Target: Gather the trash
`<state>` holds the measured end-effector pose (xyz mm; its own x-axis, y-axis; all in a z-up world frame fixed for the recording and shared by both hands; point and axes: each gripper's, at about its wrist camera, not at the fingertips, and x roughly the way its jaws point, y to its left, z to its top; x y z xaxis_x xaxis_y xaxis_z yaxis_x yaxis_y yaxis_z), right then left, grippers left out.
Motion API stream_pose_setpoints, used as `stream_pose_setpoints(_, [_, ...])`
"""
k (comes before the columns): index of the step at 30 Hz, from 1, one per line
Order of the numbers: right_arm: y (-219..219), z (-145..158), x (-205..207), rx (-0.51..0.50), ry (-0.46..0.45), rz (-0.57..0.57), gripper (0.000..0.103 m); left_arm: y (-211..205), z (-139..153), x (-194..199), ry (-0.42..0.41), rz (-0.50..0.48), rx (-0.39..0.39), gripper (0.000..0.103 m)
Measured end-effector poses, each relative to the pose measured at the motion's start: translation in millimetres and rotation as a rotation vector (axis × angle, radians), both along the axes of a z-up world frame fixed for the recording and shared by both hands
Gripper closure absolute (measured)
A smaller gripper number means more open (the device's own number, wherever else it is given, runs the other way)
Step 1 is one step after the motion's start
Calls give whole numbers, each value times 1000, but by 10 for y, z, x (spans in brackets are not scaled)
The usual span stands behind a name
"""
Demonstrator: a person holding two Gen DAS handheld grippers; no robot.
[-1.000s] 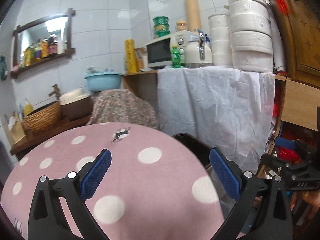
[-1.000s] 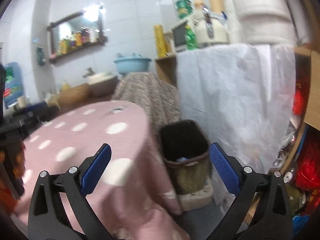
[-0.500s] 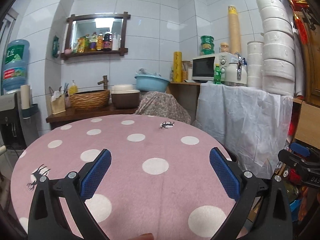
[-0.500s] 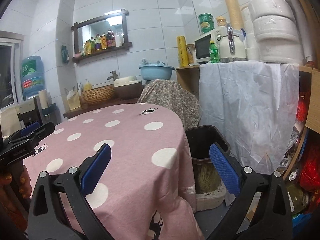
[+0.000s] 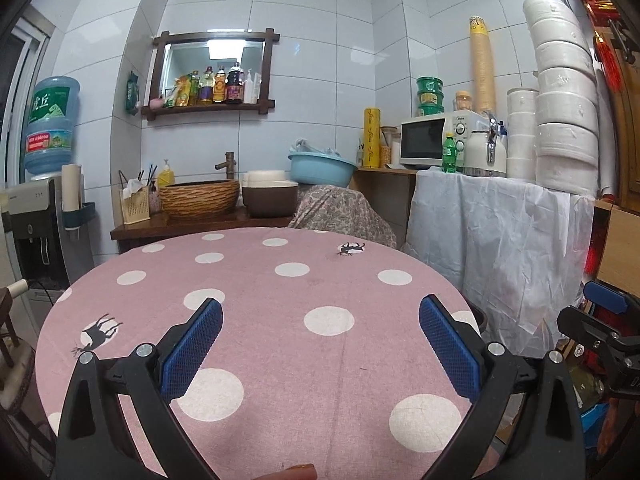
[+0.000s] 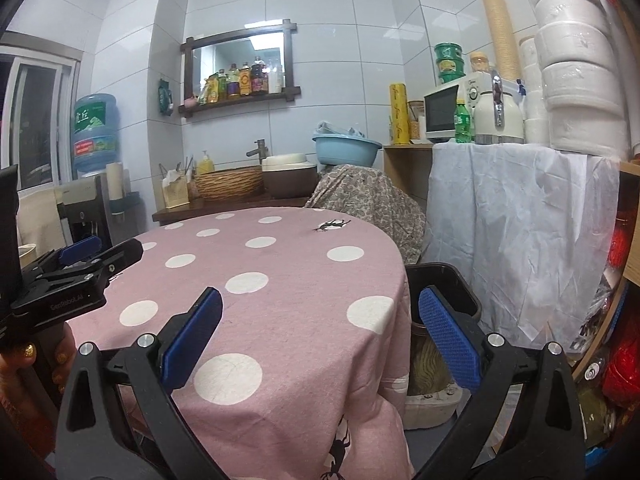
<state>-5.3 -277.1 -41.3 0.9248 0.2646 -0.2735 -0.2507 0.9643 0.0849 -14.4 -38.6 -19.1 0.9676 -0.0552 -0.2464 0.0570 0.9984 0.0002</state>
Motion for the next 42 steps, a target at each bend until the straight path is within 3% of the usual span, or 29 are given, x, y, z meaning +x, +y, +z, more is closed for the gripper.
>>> stream_pose_setpoints(42, [-27,-12,-19,51,17,71,6,25,26,-44,9,-44,-6,5])
